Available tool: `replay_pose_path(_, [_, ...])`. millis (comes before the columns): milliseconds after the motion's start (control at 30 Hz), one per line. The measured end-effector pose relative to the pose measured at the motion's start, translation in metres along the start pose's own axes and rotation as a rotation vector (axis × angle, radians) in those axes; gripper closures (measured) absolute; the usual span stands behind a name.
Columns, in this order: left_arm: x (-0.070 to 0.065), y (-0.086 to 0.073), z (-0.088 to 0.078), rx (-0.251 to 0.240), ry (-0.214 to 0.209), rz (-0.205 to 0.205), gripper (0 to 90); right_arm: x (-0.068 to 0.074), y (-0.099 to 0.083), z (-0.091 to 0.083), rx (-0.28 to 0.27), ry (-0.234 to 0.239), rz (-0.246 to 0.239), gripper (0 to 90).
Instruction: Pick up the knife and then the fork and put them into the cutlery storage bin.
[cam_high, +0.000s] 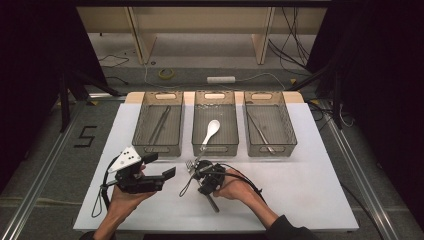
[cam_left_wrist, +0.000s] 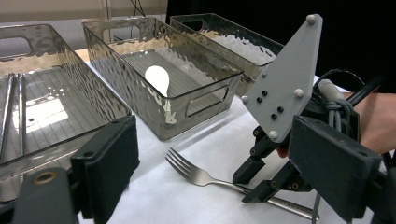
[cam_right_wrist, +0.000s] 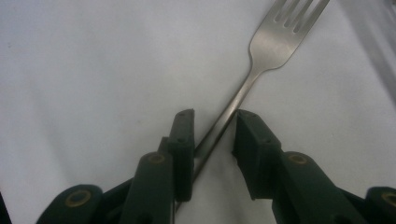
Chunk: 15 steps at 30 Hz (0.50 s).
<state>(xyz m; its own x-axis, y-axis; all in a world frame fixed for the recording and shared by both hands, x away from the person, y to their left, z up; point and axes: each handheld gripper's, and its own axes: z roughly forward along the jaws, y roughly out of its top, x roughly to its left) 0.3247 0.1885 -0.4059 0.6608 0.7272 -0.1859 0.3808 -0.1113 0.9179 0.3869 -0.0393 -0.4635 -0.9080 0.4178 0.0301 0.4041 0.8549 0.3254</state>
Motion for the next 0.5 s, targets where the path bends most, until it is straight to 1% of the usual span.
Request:
replay_pose_path(100, [-0.0001, 0.0000, 0.0000, 0.001, 0.001, 0.002, 15.7, -0.0010, 0.0020, 0.0002, 0.016, 0.007, -0.002, 68.9])
replay_pose_path(233, [0.0002, 0.0000, -0.0005, 0.001, 0.001, 0.001, 15.7, -0.0019, 0.0033, 0.0005, 0.023, 0.007, -0.008, 69.7])
replay_pose_path(500, [0.0001, 0.0002, -0.0009, -0.001, 0.001, 0.002, 15.7, -0.0032, 0.0035, 0.0004, 0.025, 0.005, -0.006, 73.9])
